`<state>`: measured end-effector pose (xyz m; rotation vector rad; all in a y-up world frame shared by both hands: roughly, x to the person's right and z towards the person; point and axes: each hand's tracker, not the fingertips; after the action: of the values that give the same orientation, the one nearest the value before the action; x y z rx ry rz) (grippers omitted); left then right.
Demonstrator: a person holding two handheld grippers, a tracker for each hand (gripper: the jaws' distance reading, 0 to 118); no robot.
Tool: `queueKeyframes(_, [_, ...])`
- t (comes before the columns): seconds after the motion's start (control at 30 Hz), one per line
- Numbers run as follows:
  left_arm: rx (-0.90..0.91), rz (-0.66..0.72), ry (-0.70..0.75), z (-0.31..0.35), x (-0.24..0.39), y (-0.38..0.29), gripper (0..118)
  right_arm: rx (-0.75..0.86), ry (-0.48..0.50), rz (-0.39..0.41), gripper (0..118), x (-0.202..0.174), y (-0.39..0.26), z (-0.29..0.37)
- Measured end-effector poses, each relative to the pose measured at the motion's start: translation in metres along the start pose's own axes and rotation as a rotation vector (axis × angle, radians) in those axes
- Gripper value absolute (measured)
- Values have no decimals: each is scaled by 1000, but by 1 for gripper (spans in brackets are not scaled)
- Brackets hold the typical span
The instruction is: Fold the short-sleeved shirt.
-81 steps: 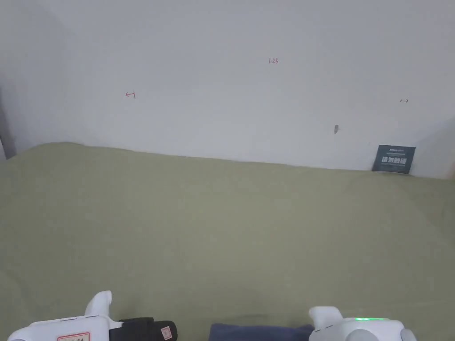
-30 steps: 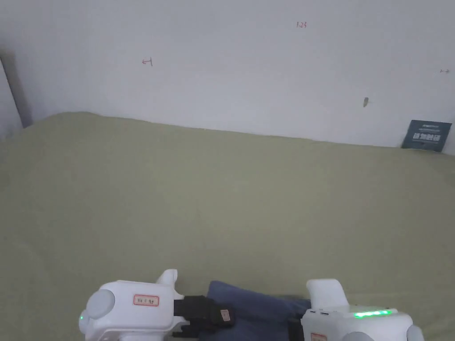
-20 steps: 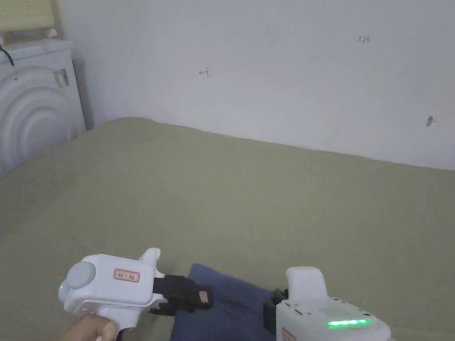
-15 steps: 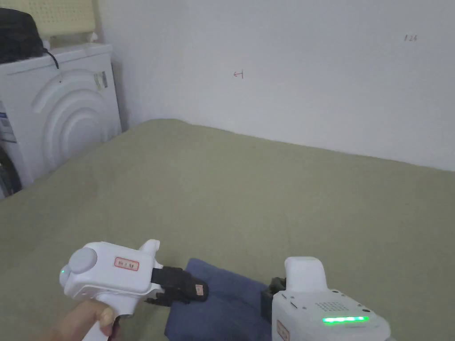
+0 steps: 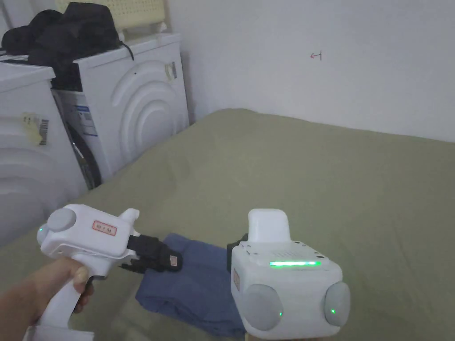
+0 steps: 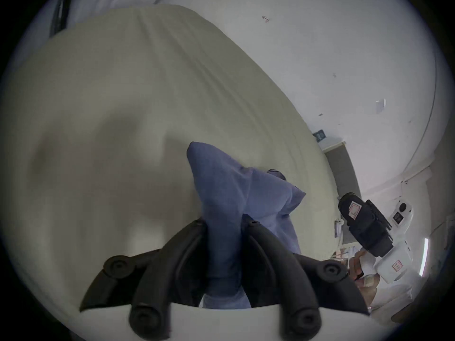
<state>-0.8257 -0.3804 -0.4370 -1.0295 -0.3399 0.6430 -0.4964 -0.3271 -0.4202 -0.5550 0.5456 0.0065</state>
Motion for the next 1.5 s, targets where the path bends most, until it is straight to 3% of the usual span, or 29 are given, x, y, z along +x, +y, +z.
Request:
queueKeyframes(0.2, [29,31,66,39,-40,1,21,-26,72,29,7,-58,2,-41])
queueKeyframes(0.37, [94,43,115,56,-51,-5,22,-44,118,33,7,-68,0,-49])
queueKeyframes(0.4, [98,67,125,57,-51,-6,33,-41,124,38,7,-66,0,-47])
queueKeyframes(0.43, [91,84,125,58,-50,-7,71,-40,130,40,7,-64,0,-45])
queueKeyframes(0.47, [88,71,207,59,-43,-4,99,-44,137,44,7,-59,1,-42])
queueKeyframes(0.5, [98,29,304,62,-35,-3,111,-45,140,47,7,-54,1,-39])
queueKeyframes(0.57, [170,31,333,78,-24,-5,97,-51,150,62,7,-43,2,-25])
queueKeyframes(0.6, [216,52,315,92,-23,-4,81,-50,142,71,7,-36,2,-18])
queueKeyframes(0.67, [293,35,321,105,0,-7,21,-42,138,72,7,-18,1,-2])
queueKeyframes(0.7, [315,-10,325,106,16,-9,7,-41,137,66,7,-10,1,9])
queueKeyframes(0.77, [323,-87,371,96,56,-13,2,-31,117,67,7,11,-1,27])
queueKeyframes(0.87, [294,-134,255,61,103,-18,0,-6,65,39,7,51,-4,63])
queueKeyframes(1.07, [337,-329,254,-48,245,-56,0,44,-91,-13,7,166,-8,141])
queueKeyframes(1.4, [415,-493,180,-155,465,-167,0,100,-447,-87,7,376,-49,324])
queueKeyframes(1.5, [443,-570,188,-167,504,-193,0,109,-539,-93,7,411,-62,379])
